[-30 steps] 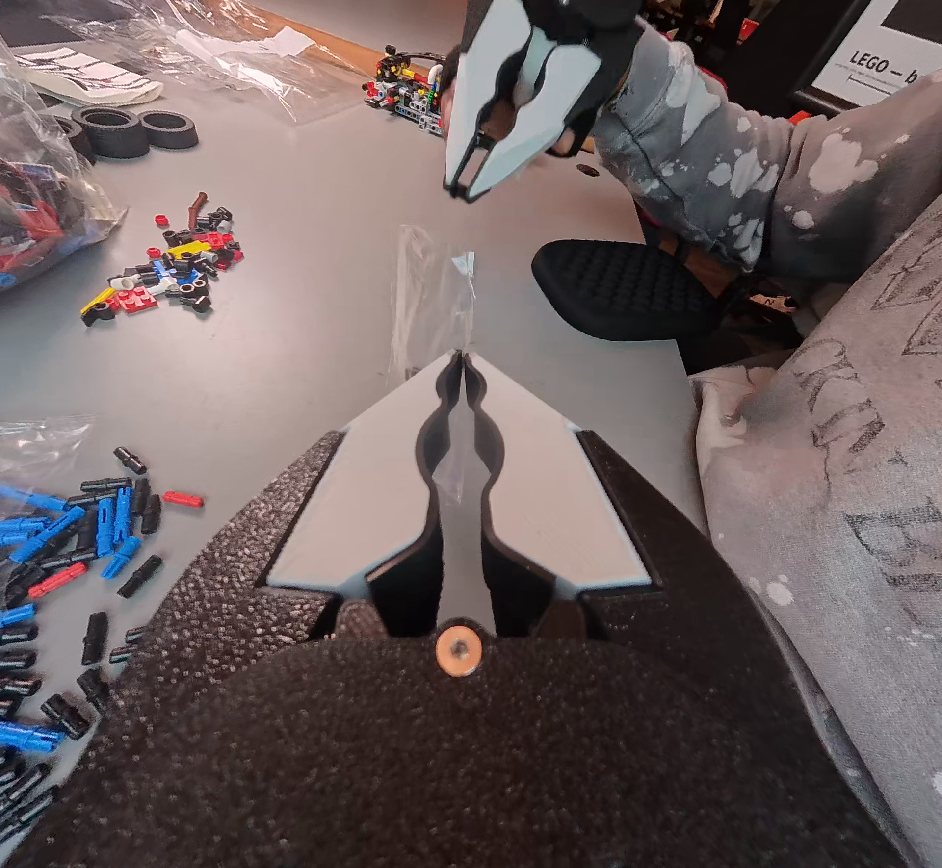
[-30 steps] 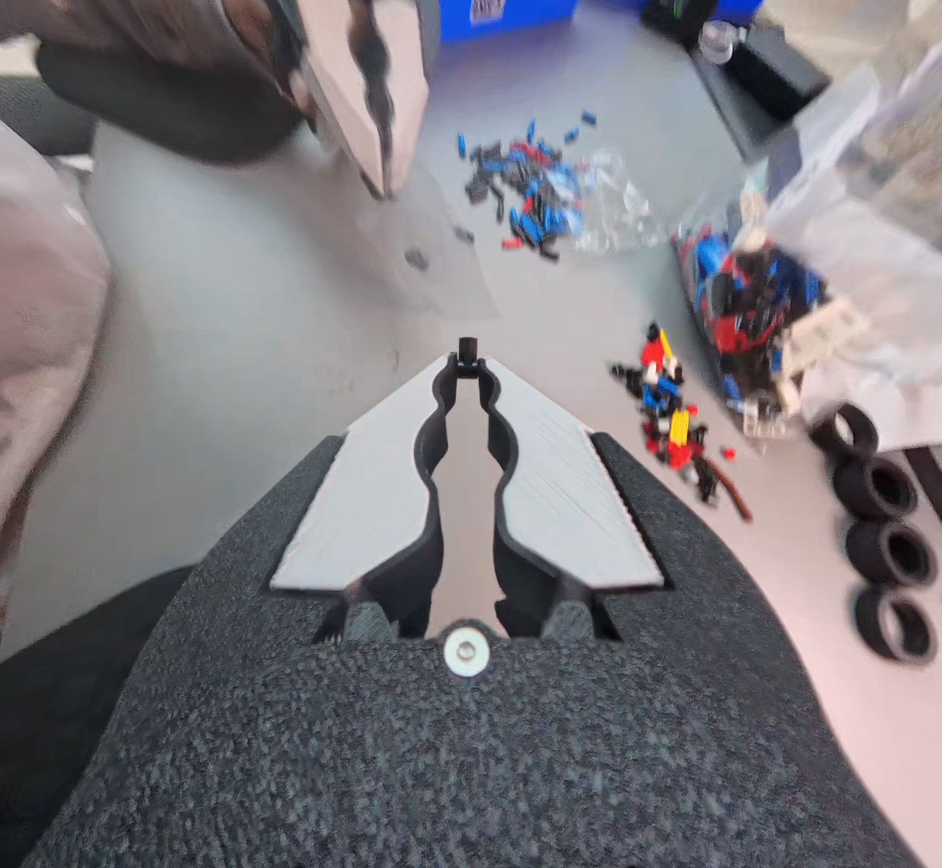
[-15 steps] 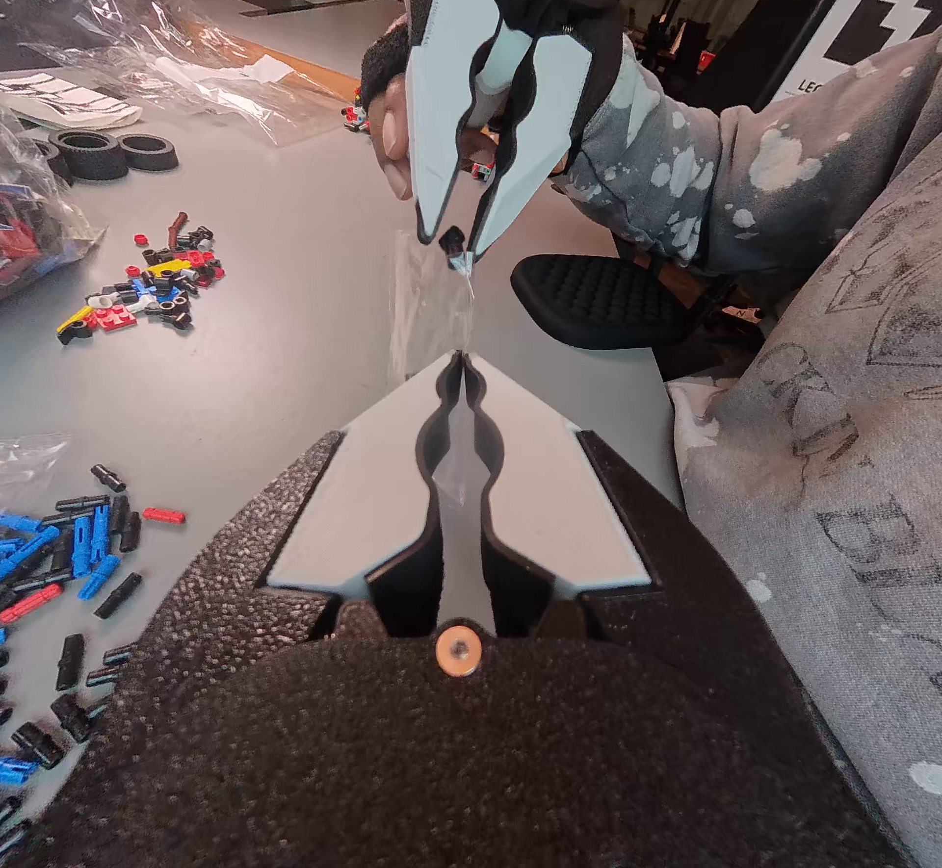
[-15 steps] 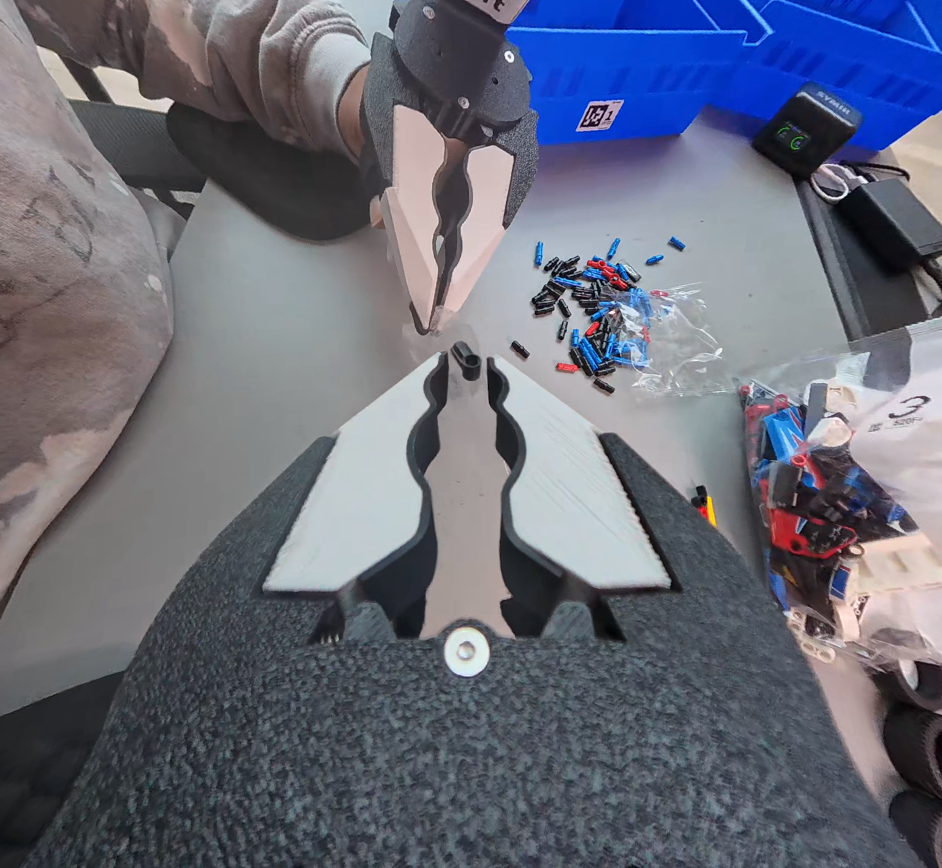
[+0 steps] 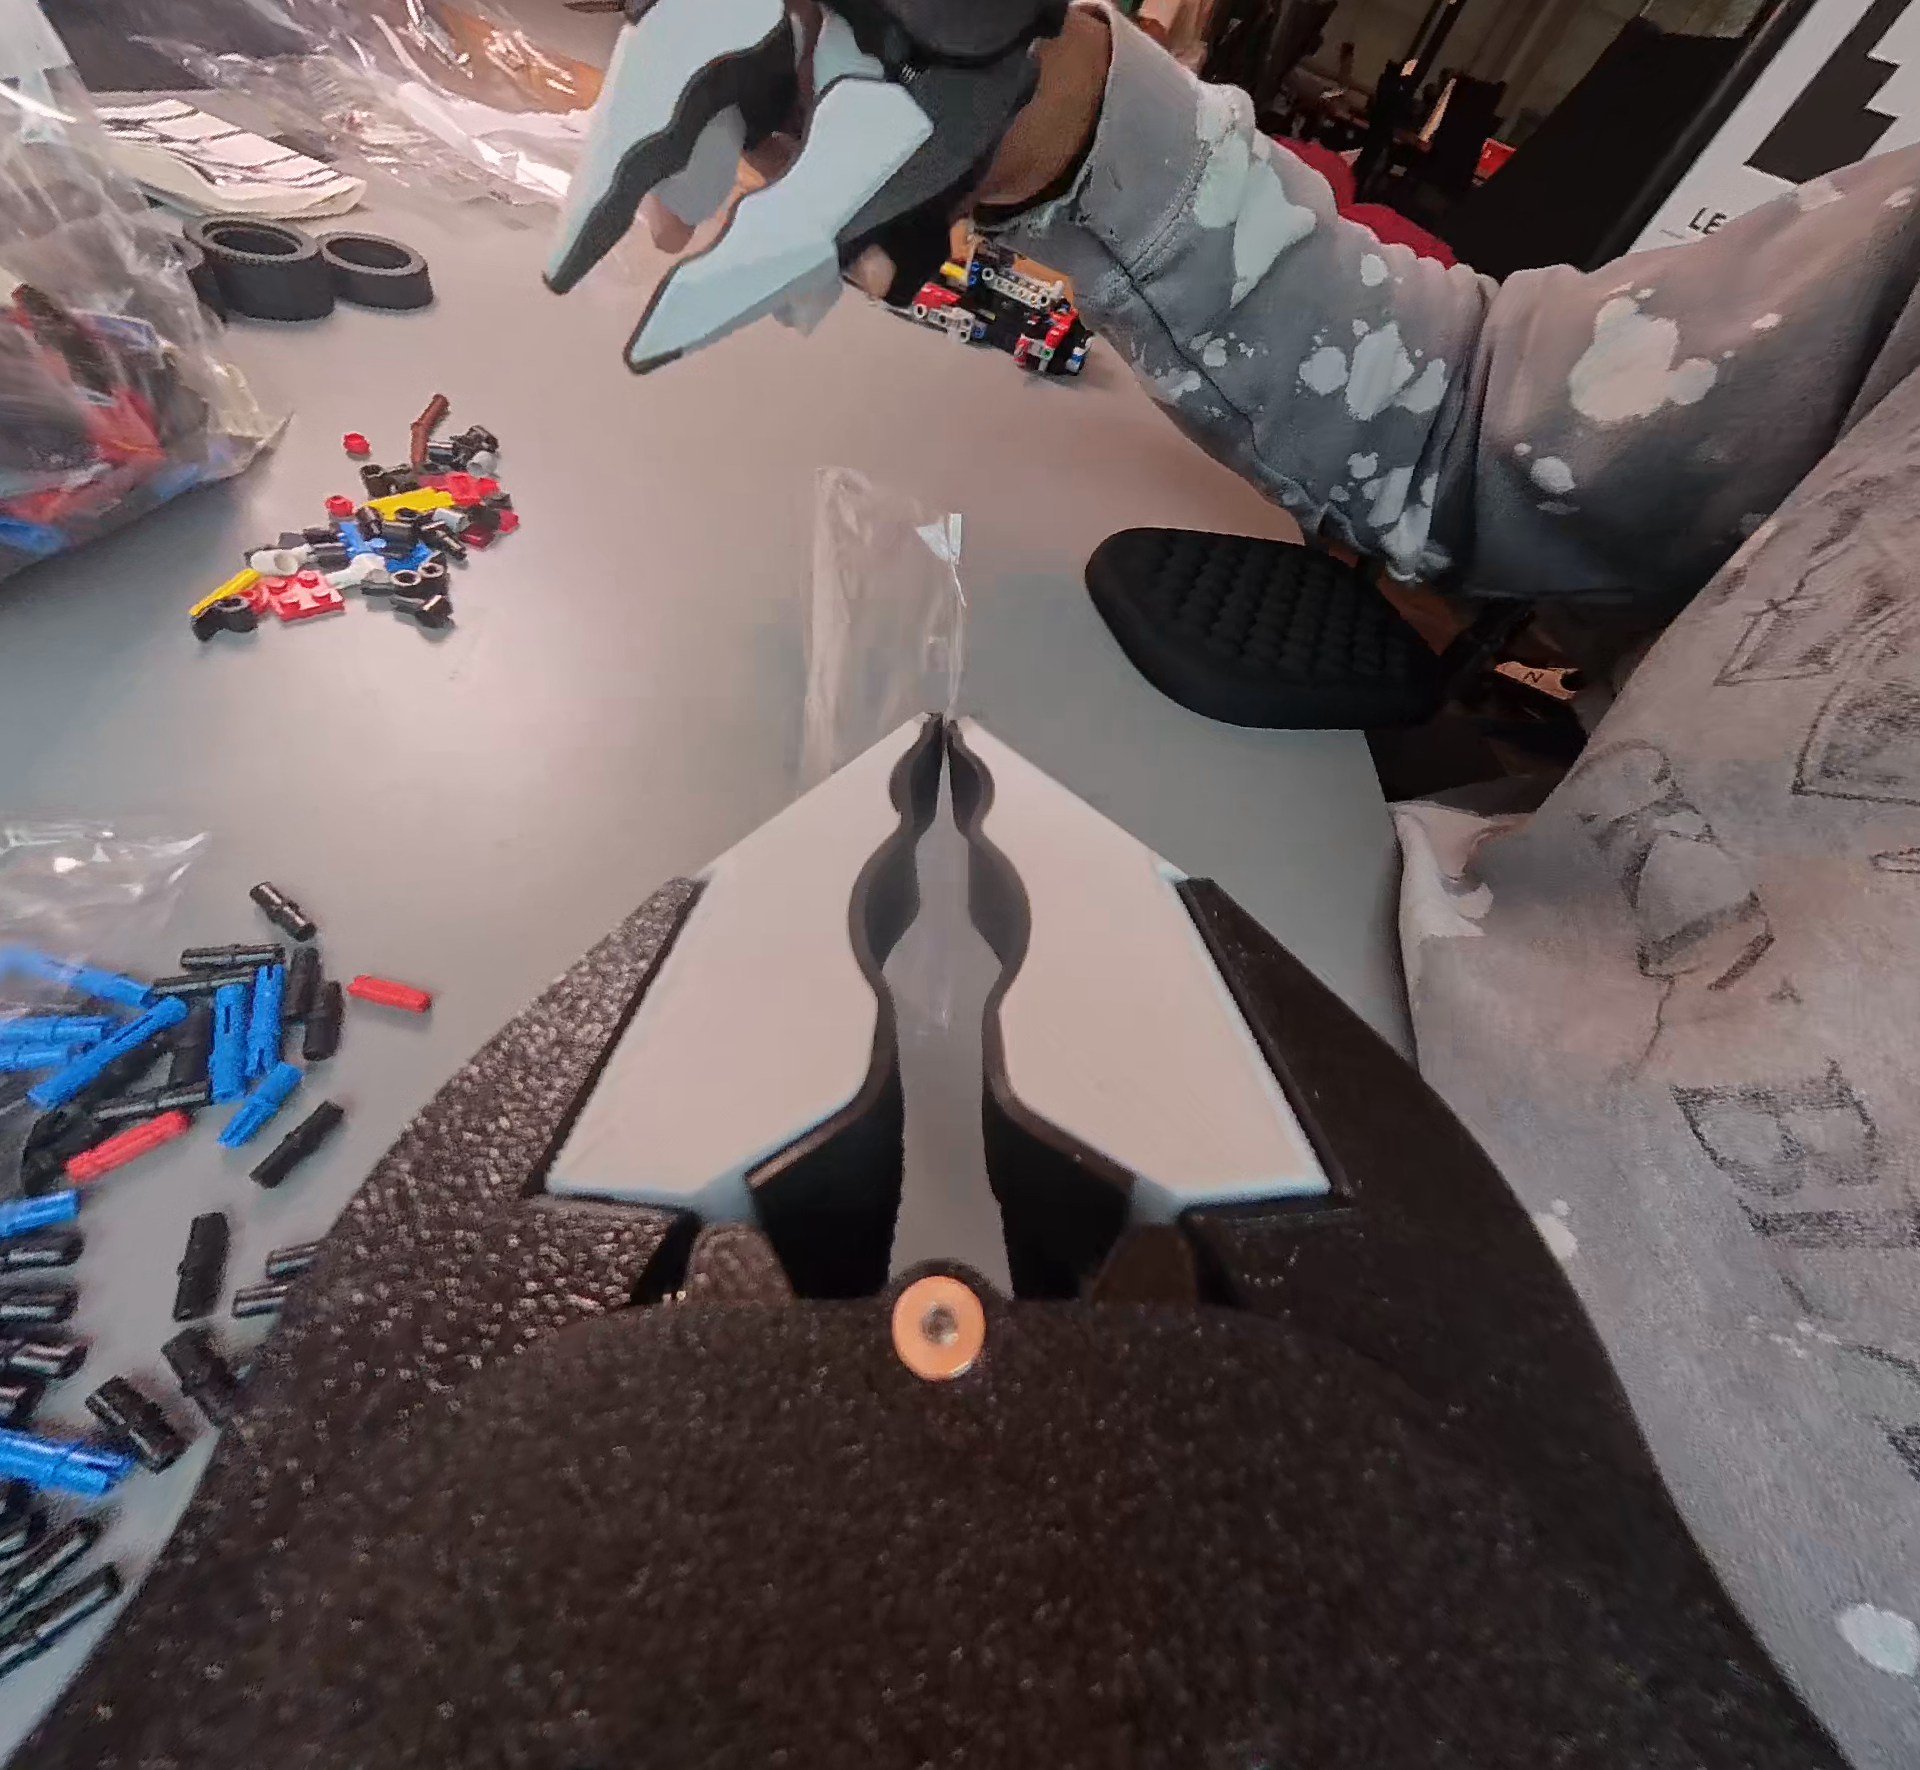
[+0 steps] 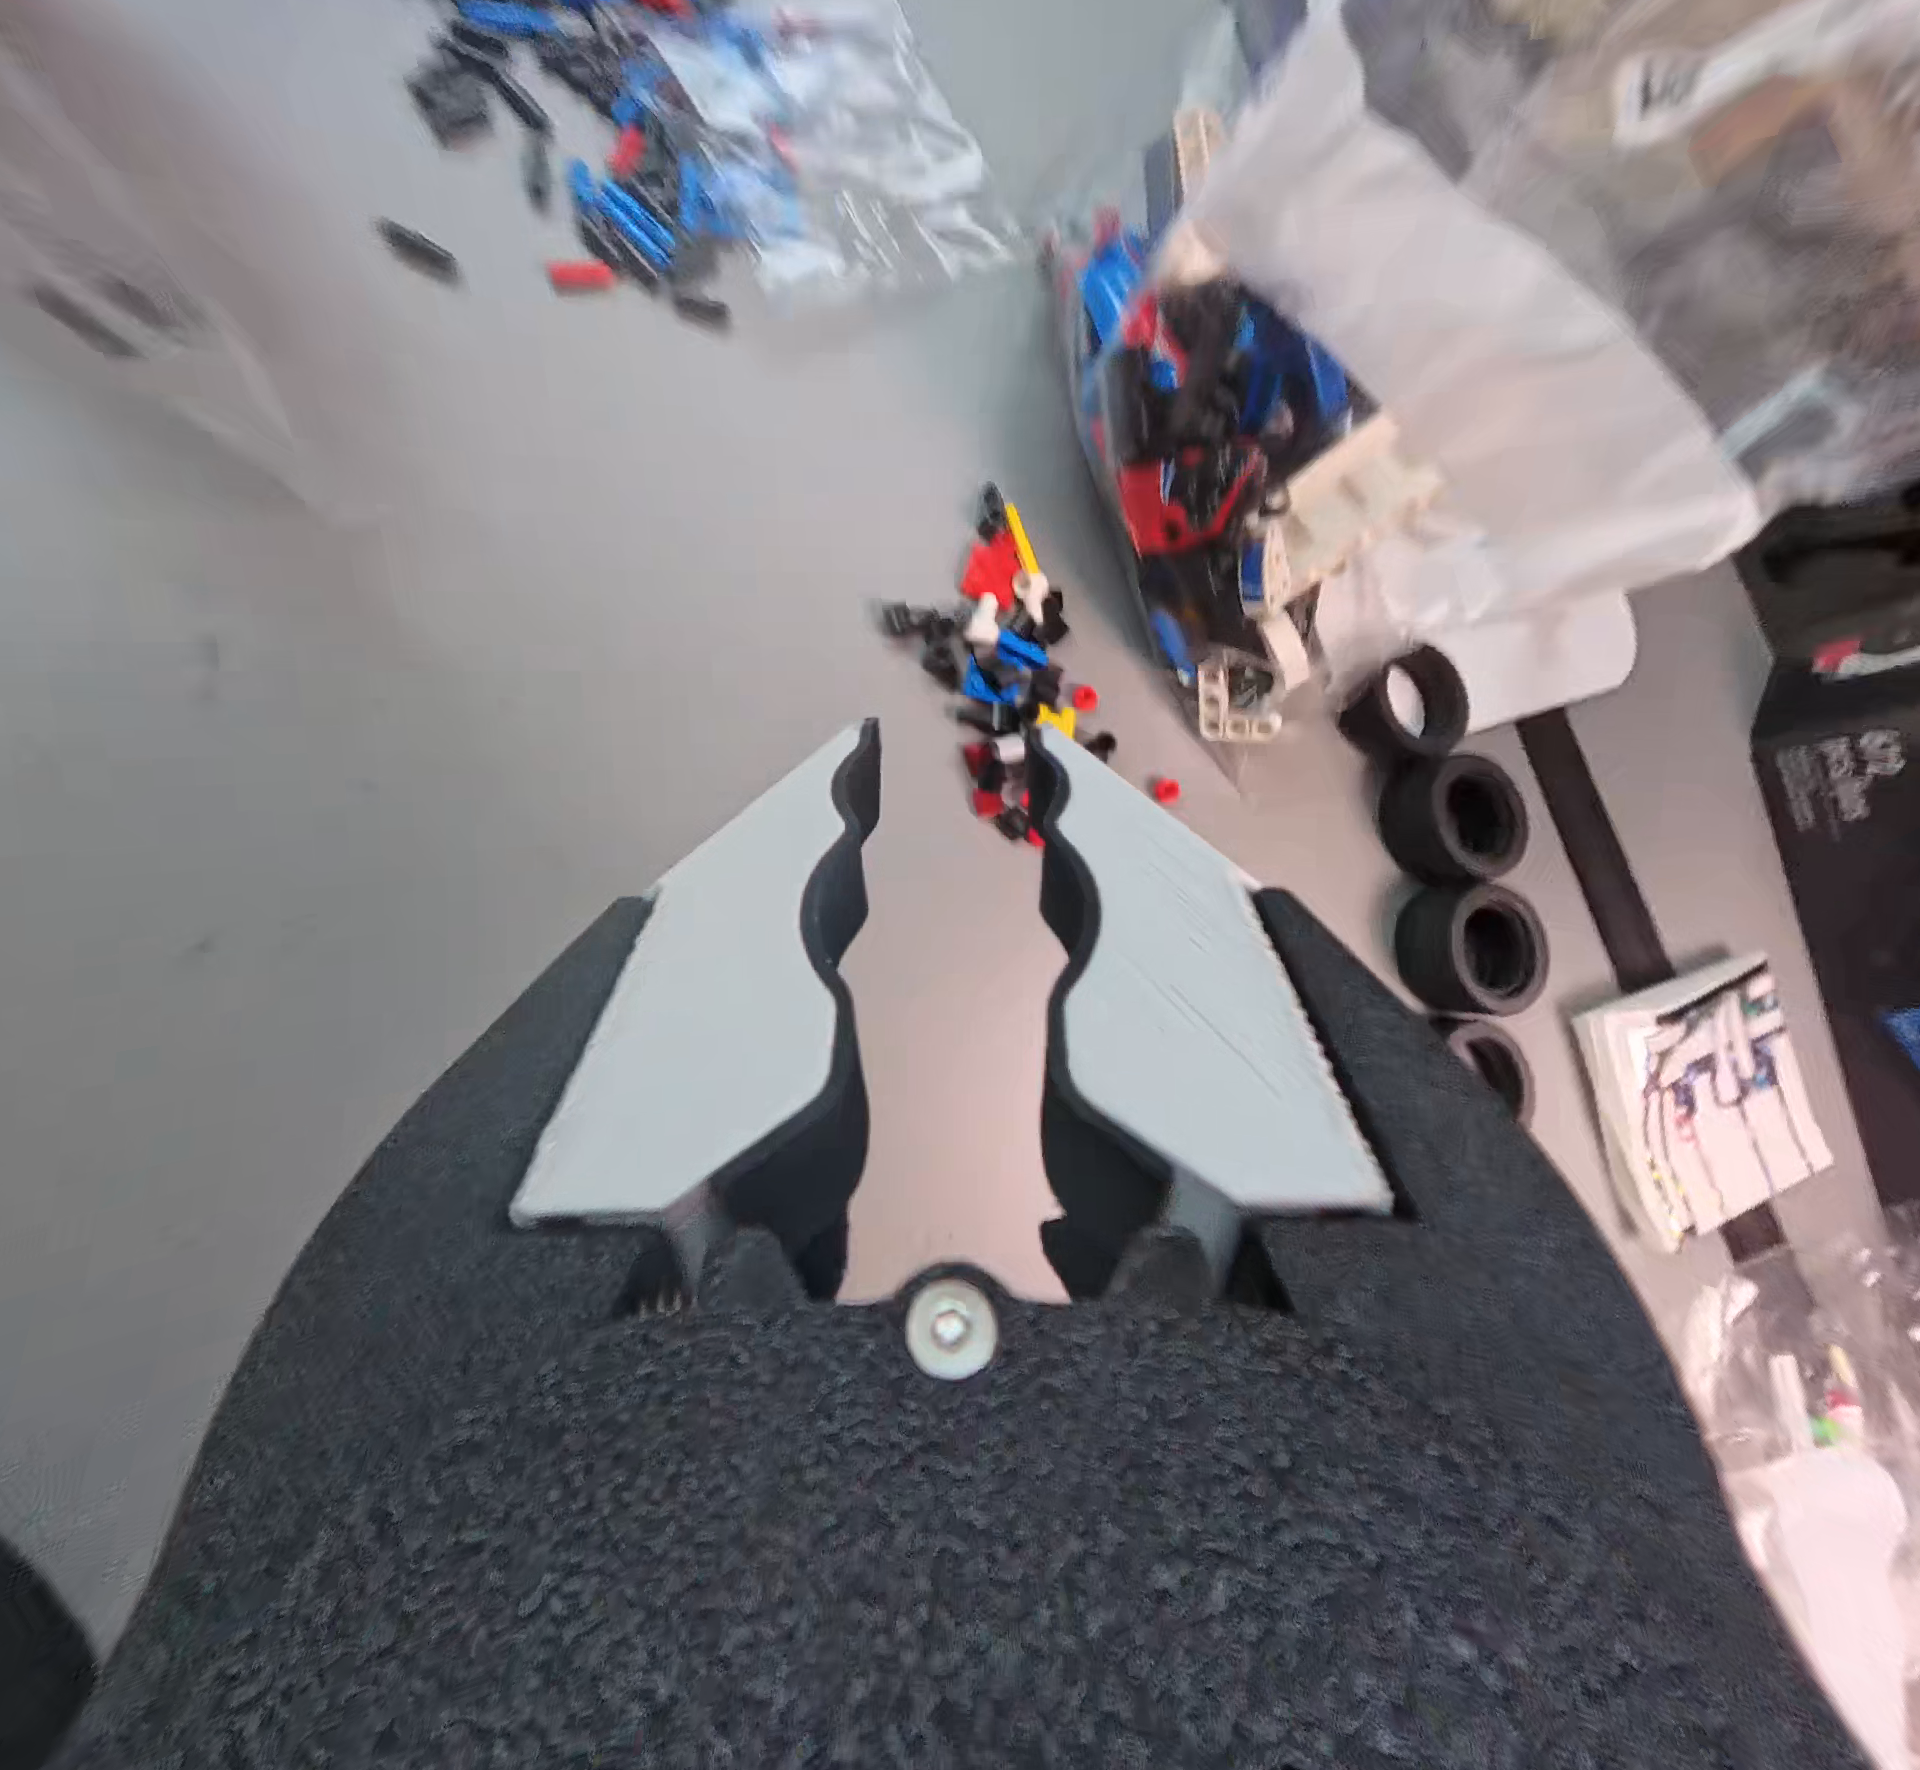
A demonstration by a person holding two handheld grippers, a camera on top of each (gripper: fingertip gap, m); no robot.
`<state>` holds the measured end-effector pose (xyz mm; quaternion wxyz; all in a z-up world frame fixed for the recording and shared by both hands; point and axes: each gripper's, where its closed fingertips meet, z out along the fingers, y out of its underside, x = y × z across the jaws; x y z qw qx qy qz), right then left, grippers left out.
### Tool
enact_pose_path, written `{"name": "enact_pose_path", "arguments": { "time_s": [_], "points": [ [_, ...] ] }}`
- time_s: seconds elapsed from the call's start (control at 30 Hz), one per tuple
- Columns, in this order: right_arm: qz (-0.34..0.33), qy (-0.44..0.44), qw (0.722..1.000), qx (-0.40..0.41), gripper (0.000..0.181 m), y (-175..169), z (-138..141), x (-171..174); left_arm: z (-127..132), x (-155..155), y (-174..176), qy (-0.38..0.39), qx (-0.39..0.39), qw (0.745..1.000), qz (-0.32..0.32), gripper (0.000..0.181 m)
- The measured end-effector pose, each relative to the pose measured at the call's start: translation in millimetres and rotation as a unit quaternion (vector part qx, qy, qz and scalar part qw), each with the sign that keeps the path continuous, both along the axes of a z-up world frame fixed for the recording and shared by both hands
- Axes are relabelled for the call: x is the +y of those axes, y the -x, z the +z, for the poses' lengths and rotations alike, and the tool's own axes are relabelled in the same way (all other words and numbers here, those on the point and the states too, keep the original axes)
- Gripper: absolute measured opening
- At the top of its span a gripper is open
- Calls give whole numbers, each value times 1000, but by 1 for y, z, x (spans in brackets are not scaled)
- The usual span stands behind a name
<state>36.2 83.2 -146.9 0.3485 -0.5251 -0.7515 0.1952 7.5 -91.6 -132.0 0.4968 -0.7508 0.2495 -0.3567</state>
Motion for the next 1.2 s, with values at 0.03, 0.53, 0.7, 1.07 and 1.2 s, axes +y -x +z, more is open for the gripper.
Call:
{"name": "enact_pose_path", "arguments": {
  "time_s": [0.03, 0.53, 0.7, 1.07, 1.2],
  "points": [
    [-18, 12, 1000, -10, 33, 1, -15, 13, -2, 2, 2, 2, 9, 1000, 8, 0],
    [-15, 139, 986, -87, 53, 32, -74, 40, -11, -2, 5, -2, 46, 999, -3, 0],
    [-20, 141, 987, -75, 39, 33, -74, 41, -9, -2, 6, 0, 38, 999, -4, 0],
    [-21, 123, 990, -66, 15, 30, -73, 29, -12, -2, 2, -1, 47, 999, -7, 0],
    [-20, 120, 991, -64, 11, 30, -73, 27, -13, -2, 0, -3, 51, 999, -7, 0]
  ]
}}
